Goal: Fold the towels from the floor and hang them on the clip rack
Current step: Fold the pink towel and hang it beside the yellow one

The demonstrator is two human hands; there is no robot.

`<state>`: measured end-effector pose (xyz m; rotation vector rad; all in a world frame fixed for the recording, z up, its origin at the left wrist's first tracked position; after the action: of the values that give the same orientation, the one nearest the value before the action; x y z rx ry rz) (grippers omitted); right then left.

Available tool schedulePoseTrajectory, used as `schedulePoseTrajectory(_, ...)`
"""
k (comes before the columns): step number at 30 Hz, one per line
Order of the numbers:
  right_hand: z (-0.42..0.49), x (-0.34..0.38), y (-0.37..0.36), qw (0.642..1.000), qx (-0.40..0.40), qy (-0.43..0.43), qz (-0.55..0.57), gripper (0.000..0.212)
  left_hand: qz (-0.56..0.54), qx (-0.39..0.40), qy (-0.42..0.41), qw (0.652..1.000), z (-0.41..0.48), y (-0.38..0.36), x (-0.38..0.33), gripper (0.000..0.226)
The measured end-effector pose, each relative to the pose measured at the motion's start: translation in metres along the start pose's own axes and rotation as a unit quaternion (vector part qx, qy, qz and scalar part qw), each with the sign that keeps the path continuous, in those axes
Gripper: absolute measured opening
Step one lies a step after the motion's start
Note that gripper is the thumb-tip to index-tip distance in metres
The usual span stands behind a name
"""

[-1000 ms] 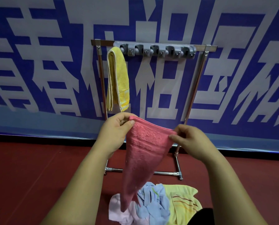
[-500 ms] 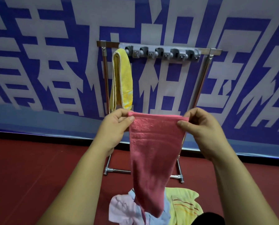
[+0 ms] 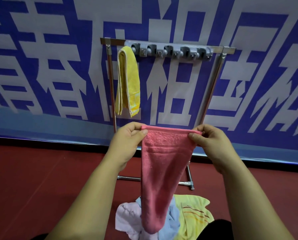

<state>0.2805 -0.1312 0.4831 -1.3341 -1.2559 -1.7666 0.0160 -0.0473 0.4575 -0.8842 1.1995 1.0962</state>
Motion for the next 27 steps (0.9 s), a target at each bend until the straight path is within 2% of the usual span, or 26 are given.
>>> schedulePoseTrajectory(10,0.001,-0.004,-0.020,0.994,-0.090,-0.018,-0.062,0.008,-0.026,-0.099,0.039,0.994,-0.006,-0.003,0.024,0.013)
schedulePoseTrajectory(11,0.000,-0.003,-0.025,0.994,-0.091,-0.020,-0.057,0.007,-0.025,-0.104,0.043,0.993,-0.008,-0.005,0.026,0.008)
schedulePoseTrajectory(15,-0.003,-0.001,-0.036,0.995,-0.092,-0.021,-0.028,0.017,-0.034,-0.093,0.050,0.994,-0.008,-0.013,0.036,0.017)
schedulePoseTrajectory(18,-0.001,-0.004,-0.029,0.994,-0.090,-0.032,-0.047,0.004,-0.027,-0.115,0.048,0.992,-0.007,0.000,0.038,0.009)
schedulePoseTrajectory(21,0.000,-0.007,-0.024,0.987,-0.045,-0.032,-0.150,0.013,0.036,-0.122,0.034,0.991,-0.004,0.017,0.031,0.013)
schedulePoseTrajectory(24,-0.002,-0.010,-0.033,0.972,0.033,-0.033,-0.231,0.019,0.102,-0.057,0.000,0.993,-0.003,0.002,0.010,0.015)
schedulePoseTrajectory(27,-0.010,-0.010,-0.058,0.944,0.147,-0.040,-0.293,0.052,0.149,0.038,-0.026,0.988,-0.005,-0.026,-0.006,0.016)
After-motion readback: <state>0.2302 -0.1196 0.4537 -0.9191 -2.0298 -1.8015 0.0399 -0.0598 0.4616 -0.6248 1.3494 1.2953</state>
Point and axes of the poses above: each hand's wrist, its own z-axis towards the middle knuckle, its own y-axis out of the back of the hand, x = y × z, the point moved 10 cm from there along z, towards the middle knuckle, and after that the axes turned 4 degrees about -y, right-handed, at the moved point
